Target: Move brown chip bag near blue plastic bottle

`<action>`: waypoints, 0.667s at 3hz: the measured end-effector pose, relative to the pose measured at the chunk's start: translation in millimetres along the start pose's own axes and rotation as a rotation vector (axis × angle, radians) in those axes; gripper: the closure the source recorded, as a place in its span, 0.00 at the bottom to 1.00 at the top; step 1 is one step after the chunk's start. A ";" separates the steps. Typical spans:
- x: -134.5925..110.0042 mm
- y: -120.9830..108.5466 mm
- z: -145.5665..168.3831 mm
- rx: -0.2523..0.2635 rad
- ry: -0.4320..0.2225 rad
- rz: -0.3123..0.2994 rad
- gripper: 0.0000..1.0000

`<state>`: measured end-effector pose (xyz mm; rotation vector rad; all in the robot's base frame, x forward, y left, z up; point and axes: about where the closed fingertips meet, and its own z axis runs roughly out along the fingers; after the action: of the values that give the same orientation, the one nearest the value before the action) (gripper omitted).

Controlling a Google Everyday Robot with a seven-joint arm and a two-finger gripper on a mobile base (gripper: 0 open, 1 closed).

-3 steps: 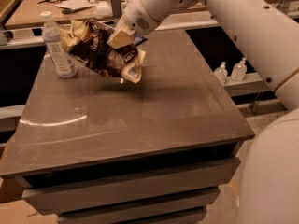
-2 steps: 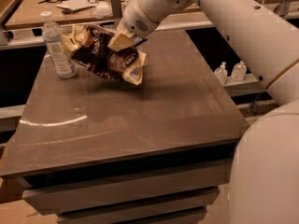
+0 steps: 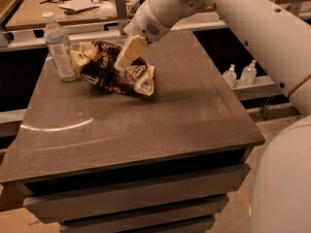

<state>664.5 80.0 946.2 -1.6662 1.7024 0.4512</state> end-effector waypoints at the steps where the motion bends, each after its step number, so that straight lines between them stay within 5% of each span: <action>1: 13.2 3.7 -22.6 0.040 -0.060 0.077 0.00; 2: 52.1 0.0 -56.0 0.119 -0.114 0.180 0.00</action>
Offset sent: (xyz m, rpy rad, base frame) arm 0.0003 -0.2344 -0.0100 0.2992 0.0111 -0.4911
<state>655.1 4.2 949.3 -1.3837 1.7666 0.5093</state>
